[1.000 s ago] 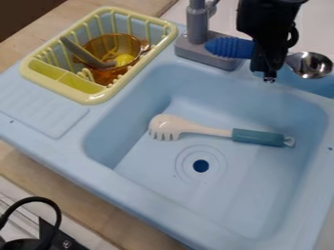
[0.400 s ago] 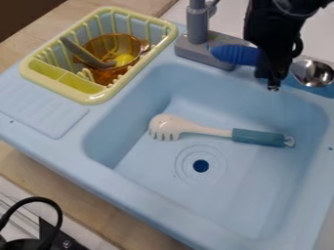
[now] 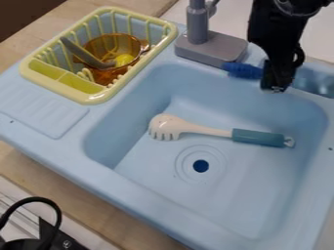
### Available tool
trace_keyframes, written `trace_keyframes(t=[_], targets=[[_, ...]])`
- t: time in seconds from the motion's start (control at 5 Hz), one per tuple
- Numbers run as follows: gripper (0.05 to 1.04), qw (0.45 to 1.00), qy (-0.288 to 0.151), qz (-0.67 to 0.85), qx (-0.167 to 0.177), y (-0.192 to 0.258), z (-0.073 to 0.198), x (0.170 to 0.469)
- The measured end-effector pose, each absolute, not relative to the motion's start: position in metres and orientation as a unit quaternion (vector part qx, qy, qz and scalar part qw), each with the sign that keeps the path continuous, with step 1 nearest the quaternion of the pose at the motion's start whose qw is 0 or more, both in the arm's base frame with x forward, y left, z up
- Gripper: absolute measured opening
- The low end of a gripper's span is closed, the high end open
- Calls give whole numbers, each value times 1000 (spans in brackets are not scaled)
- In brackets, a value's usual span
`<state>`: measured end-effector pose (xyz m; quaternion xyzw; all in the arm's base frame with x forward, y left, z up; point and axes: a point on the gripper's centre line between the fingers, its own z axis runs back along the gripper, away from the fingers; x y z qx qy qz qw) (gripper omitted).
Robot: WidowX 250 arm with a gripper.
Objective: Put the blue spoon on the upper right side of the sink.
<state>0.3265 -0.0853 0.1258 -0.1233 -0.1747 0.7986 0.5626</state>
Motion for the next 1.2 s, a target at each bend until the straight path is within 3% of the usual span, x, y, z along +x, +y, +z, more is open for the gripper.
trace_keyframes(t=[0.4,0.6,0.8,1.0,1.2], targets=[[999,565,-159,800,-127,-84,124,323],[999,554,-120,814,-127,-78,123,309],[999,547,-111,817,-146,-73,124,292],[999,543,-140,805,-195,-68,141,279],[999,528,-140,819,-175,-63,146,267]])
